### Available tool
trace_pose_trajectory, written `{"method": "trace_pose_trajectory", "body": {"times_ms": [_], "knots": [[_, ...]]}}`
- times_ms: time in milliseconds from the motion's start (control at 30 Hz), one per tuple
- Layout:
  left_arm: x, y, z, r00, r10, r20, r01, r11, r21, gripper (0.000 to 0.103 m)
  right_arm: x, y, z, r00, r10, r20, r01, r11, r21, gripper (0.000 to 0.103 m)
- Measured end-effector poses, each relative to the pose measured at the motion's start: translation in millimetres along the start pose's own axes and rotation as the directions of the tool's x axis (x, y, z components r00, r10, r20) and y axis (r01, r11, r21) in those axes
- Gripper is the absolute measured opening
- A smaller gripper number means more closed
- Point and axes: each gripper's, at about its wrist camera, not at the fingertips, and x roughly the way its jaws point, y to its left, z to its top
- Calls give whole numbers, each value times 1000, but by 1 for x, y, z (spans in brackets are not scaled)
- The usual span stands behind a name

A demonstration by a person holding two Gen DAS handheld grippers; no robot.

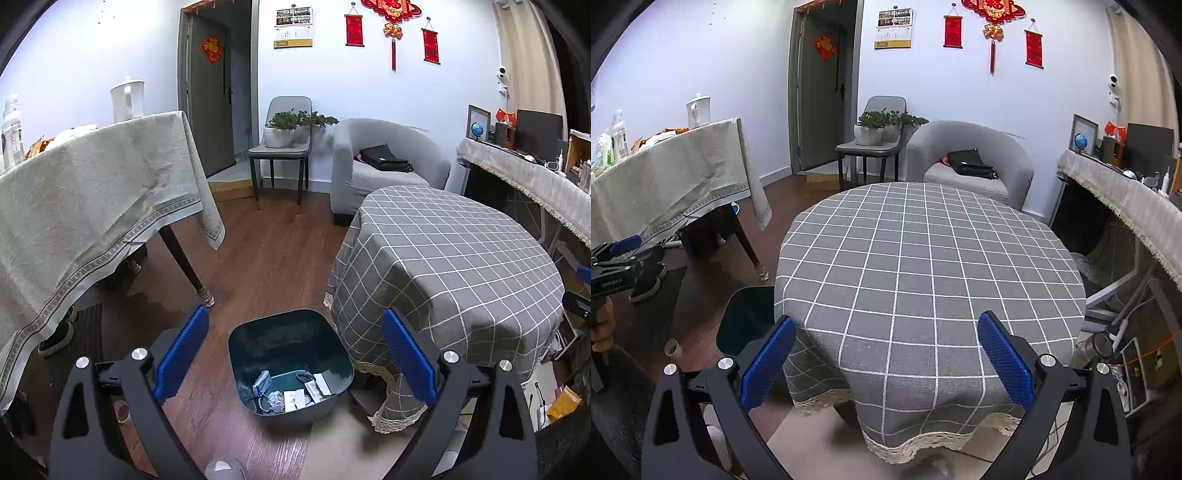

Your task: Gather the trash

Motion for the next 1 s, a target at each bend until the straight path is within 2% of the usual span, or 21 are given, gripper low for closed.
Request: {"method": "trace_pose_trajectory", "body": {"times_ms": [1000], "knots": [[25, -21, 6, 999, -41, -5, 41, 999, 7, 96, 7, -27, 4, 1000, -30, 0, 30, 999, 42, 99]]}}
